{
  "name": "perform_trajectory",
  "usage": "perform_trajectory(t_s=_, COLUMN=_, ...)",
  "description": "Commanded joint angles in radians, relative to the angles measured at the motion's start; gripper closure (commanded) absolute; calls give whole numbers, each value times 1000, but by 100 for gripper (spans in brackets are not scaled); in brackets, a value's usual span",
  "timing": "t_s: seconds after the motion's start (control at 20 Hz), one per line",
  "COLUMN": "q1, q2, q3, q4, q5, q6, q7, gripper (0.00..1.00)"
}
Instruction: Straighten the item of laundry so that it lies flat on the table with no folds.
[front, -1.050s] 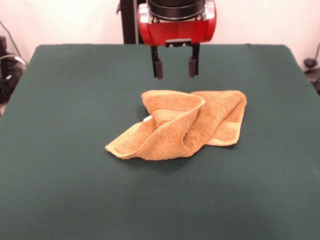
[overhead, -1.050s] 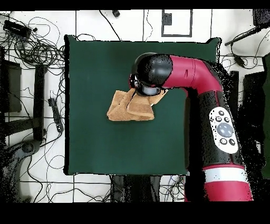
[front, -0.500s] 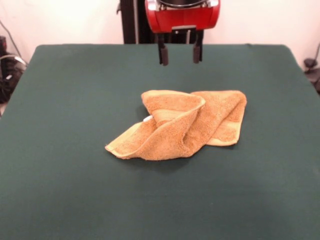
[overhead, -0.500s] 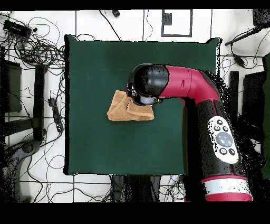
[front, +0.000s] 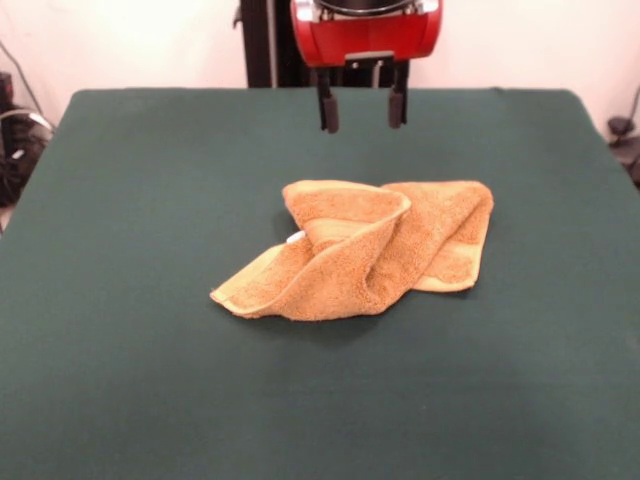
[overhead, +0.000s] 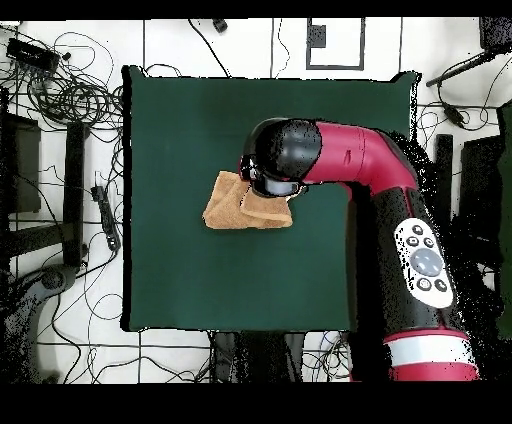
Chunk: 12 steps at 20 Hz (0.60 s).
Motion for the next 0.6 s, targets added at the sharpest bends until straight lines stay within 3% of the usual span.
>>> perform_trajectory(t_s=0.05, q1=-1, q2=72, q3=14, q4=-52, q5=29, q6=143, q7=52, gripper=0)
perform_trajectory(t_s=0.6, q1=-3, q2=122, q3=45, q4=-276, q5=31, q6=392, q7=16, gripper=0)
